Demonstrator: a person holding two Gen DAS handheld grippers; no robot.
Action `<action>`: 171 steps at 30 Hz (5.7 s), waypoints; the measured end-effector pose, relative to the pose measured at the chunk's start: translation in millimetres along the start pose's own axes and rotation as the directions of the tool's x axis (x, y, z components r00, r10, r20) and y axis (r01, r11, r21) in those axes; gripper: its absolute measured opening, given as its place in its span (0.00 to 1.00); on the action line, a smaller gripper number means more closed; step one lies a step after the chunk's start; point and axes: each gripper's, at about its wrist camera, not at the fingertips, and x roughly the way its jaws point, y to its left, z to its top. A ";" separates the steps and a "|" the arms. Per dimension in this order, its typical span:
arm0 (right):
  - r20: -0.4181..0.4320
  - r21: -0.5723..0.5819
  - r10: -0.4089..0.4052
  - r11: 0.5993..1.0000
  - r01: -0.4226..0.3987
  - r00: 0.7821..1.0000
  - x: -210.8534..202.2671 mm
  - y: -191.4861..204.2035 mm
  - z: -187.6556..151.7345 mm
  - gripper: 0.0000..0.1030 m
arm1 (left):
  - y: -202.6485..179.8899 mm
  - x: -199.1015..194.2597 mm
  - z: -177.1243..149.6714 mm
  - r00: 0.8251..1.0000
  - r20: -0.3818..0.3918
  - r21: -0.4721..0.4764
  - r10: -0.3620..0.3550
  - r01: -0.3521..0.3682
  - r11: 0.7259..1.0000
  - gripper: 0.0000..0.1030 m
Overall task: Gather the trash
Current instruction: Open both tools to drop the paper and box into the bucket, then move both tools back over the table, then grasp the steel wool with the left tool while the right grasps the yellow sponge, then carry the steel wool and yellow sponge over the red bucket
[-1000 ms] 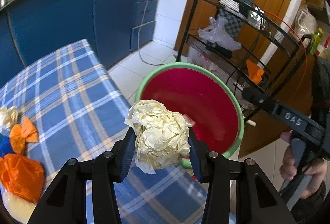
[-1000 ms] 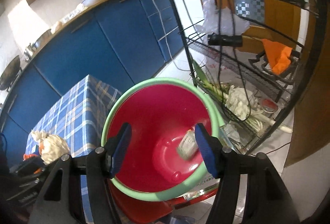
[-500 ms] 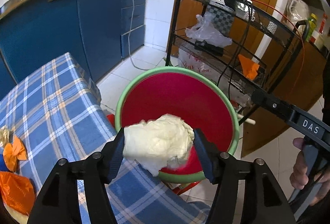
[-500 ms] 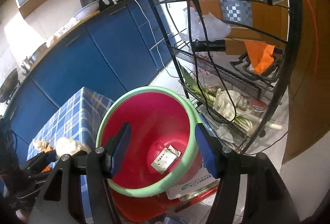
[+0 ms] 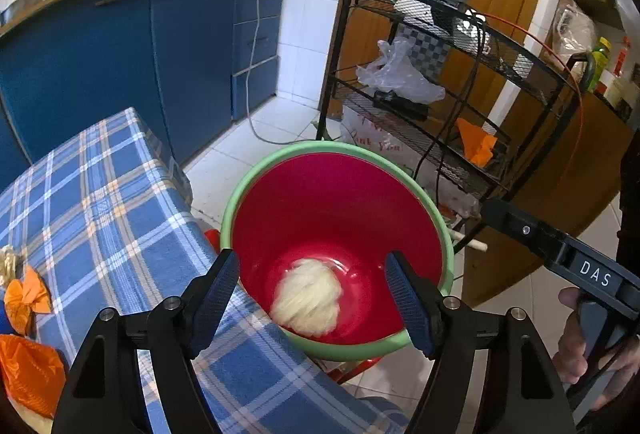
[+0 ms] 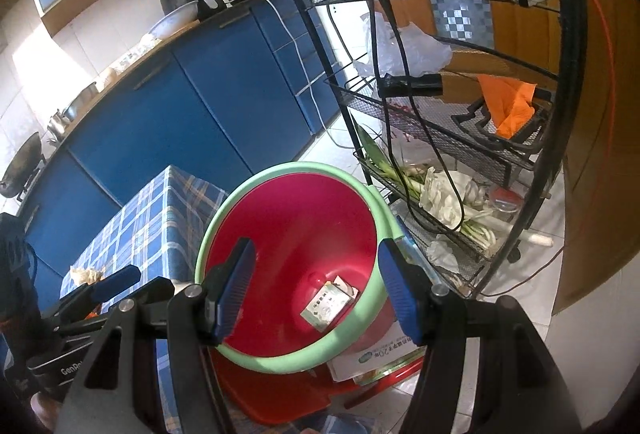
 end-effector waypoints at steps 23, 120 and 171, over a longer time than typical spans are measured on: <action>-0.017 -0.059 0.068 0.996 -0.069 0.998 -14.8 32.5 -18.2 0.68 | 45.5 -84.9 -28.2 0.992 0.070 -0.132 0.109 -0.099 0.986 0.74; -0.409 -0.566 0.265 0.677 -0.471 0.873 28.0 307.2 -176.4 0.82 | 234.4 -212.6 -213.6 0.898 0.029 -0.600 0.438 -0.335 0.727 0.38; -0.312 -0.524 0.477 0.635 -0.567 0.822 -51.8 291.5 -153.0 0.47 | 198.8 -235.5 -184.8 0.894 0.106 -0.548 0.436 -0.313 0.776 0.38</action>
